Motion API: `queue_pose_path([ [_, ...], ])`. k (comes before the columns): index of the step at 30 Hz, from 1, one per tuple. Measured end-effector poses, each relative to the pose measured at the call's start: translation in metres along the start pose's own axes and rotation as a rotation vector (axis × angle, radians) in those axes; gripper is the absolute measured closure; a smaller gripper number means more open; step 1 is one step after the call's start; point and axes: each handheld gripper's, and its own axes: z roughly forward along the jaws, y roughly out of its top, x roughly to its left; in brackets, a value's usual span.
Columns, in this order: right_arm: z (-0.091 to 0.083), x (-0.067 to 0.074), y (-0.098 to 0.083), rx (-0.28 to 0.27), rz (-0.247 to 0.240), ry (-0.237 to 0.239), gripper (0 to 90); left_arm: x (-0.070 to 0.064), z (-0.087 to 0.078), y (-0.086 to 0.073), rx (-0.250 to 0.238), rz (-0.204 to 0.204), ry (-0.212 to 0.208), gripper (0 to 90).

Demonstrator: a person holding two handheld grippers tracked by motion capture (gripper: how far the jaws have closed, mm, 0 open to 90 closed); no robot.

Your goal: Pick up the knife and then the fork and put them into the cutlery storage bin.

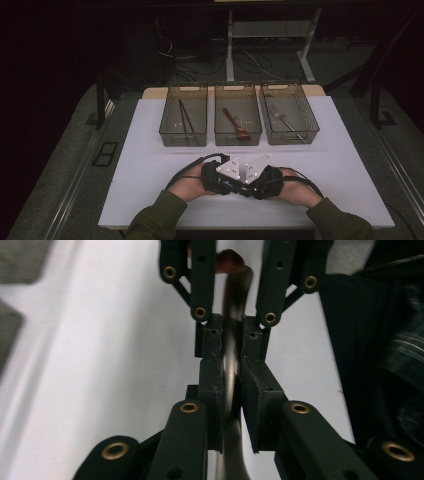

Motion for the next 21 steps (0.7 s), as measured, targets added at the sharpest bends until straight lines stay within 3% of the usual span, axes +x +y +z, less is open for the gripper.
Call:
queue_pose_path([
  [5, -0.002, -0.008, -0.009, 0.019, 0.043, -0.040, 77.2, 0.005, -0.019, -0.007, -0.089, -0.081, 0.046, 64.5],
  [13, -0.015, -0.018, -0.023, 0.003, 0.108, -0.075, 77.1, 0.004, -0.045, -0.038, -0.161, -0.211, 0.152, 51.8],
  [17, -0.025, -0.024, -0.032, 0.002, 0.168, -0.098, 77.1, 0.002, -0.057, -0.055, -0.193, -0.274, 0.198, 46.6],
  [21, -0.036, -0.030, -0.042, -0.003, 0.236, -0.127, 77.1, -0.002, -0.062, -0.069, -0.221, -0.306, 0.233, 39.8],
])
